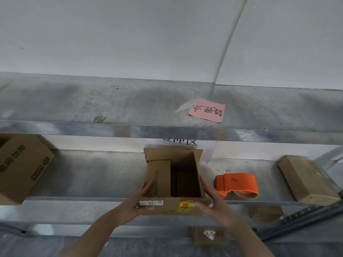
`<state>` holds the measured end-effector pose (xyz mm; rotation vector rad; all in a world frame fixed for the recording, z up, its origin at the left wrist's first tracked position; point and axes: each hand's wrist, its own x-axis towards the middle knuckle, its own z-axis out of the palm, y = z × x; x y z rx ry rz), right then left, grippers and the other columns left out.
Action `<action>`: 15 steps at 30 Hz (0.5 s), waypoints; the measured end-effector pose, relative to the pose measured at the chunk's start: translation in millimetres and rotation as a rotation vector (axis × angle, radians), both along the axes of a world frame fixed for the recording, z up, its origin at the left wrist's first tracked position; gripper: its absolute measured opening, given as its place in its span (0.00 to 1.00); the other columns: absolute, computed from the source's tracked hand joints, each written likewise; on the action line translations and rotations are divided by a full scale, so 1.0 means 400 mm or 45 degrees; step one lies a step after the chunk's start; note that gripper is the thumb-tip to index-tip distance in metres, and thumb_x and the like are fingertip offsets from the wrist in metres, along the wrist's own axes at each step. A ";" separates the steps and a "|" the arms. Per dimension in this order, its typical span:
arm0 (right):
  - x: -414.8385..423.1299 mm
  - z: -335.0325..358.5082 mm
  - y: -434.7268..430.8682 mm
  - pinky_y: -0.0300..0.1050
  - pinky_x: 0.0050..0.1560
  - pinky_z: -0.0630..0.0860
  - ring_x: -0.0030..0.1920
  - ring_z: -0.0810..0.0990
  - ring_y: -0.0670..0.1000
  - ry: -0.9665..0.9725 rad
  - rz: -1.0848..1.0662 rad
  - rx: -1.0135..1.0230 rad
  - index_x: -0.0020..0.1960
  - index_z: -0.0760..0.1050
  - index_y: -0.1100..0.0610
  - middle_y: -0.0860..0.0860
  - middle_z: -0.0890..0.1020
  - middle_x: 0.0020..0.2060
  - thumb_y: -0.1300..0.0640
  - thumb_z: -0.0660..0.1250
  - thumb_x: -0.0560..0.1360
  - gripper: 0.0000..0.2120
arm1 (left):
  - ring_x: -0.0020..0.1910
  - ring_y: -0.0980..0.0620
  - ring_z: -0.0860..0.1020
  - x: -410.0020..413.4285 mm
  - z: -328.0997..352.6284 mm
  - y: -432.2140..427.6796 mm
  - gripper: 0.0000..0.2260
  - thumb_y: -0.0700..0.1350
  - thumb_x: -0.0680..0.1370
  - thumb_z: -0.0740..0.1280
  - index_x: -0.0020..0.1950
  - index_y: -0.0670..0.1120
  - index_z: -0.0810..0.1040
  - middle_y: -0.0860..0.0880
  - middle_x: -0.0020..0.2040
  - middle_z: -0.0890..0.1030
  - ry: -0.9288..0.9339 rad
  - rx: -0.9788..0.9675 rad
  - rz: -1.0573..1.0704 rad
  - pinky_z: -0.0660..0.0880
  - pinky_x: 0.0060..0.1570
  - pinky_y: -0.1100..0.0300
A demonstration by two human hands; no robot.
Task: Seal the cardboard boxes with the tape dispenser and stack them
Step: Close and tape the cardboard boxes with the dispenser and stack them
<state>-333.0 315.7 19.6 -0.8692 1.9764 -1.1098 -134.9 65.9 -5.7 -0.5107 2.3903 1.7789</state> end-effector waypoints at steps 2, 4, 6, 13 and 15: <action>0.006 -0.018 0.004 0.40 0.68 0.68 0.74 0.56 0.43 0.178 0.059 0.028 0.72 0.48 0.27 0.30 0.51 0.72 0.26 0.68 0.63 0.44 | 0.75 0.61 0.52 0.004 -0.007 -0.003 0.33 0.63 0.69 0.72 0.72 0.66 0.64 0.68 0.75 0.53 0.048 -0.004 0.061 0.58 0.73 0.58; 0.010 -0.034 0.000 0.48 0.71 0.69 0.74 0.56 0.44 0.242 0.062 0.015 0.71 0.50 0.25 0.33 0.50 0.74 0.25 0.67 0.64 0.41 | 0.75 0.59 0.58 0.010 -0.012 -0.001 0.30 0.63 0.66 0.75 0.66 0.69 0.69 0.69 0.73 0.61 0.071 0.041 0.153 0.62 0.73 0.53; 0.017 -0.034 -0.012 0.46 0.71 0.68 0.75 0.56 0.43 0.263 0.045 0.000 0.70 0.54 0.26 0.34 0.50 0.74 0.25 0.65 0.65 0.37 | 0.71 0.59 0.64 0.013 -0.013 0.005 0.34 0.62 0.64 0.77 0.68 0.68 0.68 0.64 0.71 0.66 0.065 0.125 0.247 0.69 0.68 0.56; 0.010 -0.041 -0.055 0.55 0.71 0.68 0.72 0.64 0.45 -0.129 -0.143 -0.102 0.62 0.70 0.27 0.37 0.60 0.72 0.35 0.80 0.57 0.36 | 0.59 0.56 0.78 -0.001 -0.003 0.053 0.29 0.53 0.69 0.76 0.68 0.58 0.68 0.58 0.62 0.78 0.147 0.308 0.643 0.78 0.52 0.63; 0.014 -0.047 -0.064 0.52 0.67 0.73 0.68 0.71 0.46 -0.324 -0.224 -0.183 0.67 0.69 0.37 0.45 0.69 0.70 0.45 0.83 0.57 0.42 | 0.57 0.56 0.79 -0.001 -0.006 0.064 0.23 0.50 0.73 0.72 0.66 0.59 0.71 0.56 0.57 0.82 0.148 0.272 0.682 0.78 0.51 0.63</action>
